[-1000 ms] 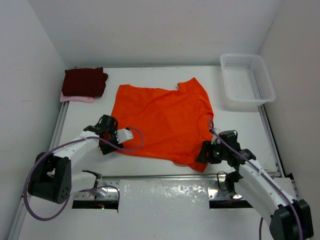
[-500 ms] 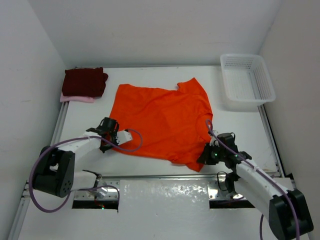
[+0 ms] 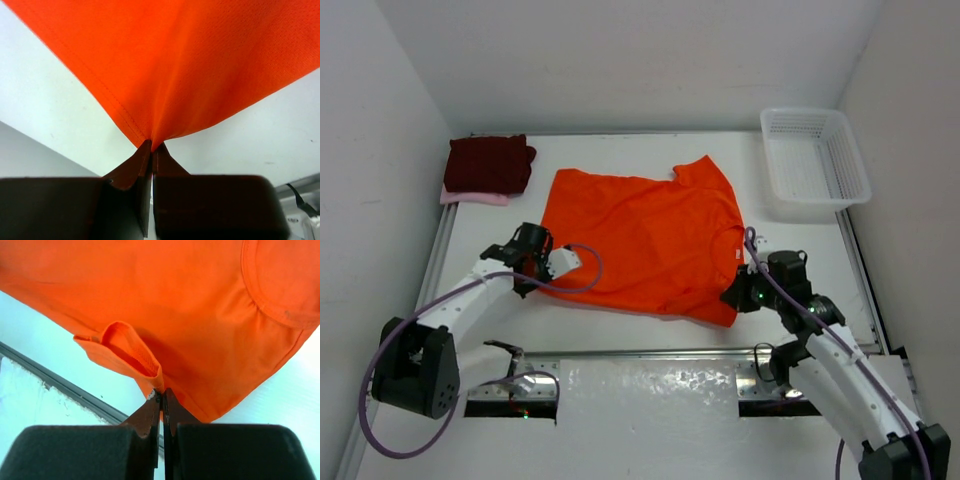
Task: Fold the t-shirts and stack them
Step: Fold the flattened tshirt in 1/3 of the way
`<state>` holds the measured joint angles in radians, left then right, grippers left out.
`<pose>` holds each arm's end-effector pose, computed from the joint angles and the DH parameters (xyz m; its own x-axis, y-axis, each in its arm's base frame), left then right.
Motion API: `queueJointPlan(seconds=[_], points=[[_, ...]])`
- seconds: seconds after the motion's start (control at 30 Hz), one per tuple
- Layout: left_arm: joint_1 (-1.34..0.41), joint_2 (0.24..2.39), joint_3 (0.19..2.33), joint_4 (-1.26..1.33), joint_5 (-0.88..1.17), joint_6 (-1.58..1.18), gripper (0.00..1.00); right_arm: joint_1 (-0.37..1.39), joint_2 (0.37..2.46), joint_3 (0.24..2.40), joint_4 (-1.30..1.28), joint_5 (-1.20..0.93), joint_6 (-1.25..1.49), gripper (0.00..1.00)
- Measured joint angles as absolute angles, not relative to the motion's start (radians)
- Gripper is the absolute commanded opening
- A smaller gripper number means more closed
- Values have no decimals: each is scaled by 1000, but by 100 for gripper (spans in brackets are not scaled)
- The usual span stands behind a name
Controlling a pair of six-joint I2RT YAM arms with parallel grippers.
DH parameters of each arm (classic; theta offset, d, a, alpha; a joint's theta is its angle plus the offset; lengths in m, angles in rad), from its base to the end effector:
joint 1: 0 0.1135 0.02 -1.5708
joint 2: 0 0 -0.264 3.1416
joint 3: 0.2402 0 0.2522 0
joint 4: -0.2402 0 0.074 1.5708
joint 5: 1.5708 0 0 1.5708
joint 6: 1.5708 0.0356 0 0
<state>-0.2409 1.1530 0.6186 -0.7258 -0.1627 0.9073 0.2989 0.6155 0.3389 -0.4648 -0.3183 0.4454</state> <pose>0.1836 -0.0392 0.1778 -0.4219 0.9042 -0.0667 0.8439 0.4185 0.3358 0.1267 0.0507 0.1839 -0.7979 0.1823 -0.5745 -0.1734 0.8434 0.5085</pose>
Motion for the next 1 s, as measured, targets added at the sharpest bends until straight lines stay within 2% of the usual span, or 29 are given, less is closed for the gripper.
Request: queueJointPlan(seconds=[0.17, 0.33, 0.73, 0.83, 0.87, 0.93, 1.0], points=[[-241, 1179, 725, -776, -157, 896, 0, 299, 733, 487, -482, -290, 390, 0], [-241, 1297, 844, -720, -172, 897, 0, 286, 891, 606, -439, -234, 307, 0], [-236, 1640, 1013, -673, -204, 915, 0, 142, 1198, 657, -231, -247, 222, 0], [-229, 1701, 1081, -667, -210, 911, 14, 134, 1254, 693, -188, -266, 208, 0], [-227, 1722, 1101, -663, -214, 909, 27, 134, 1271, 703, -175, -274, 204, 0], [-219, 1761, 1140, -661, -223, 896, 40, 134, 1301, 716, -155, -290, 199, 0], [-201, 1802, 1187, -662, -230, 872, 45, 134, 1324, 719, -145, -302, 194, 0]])
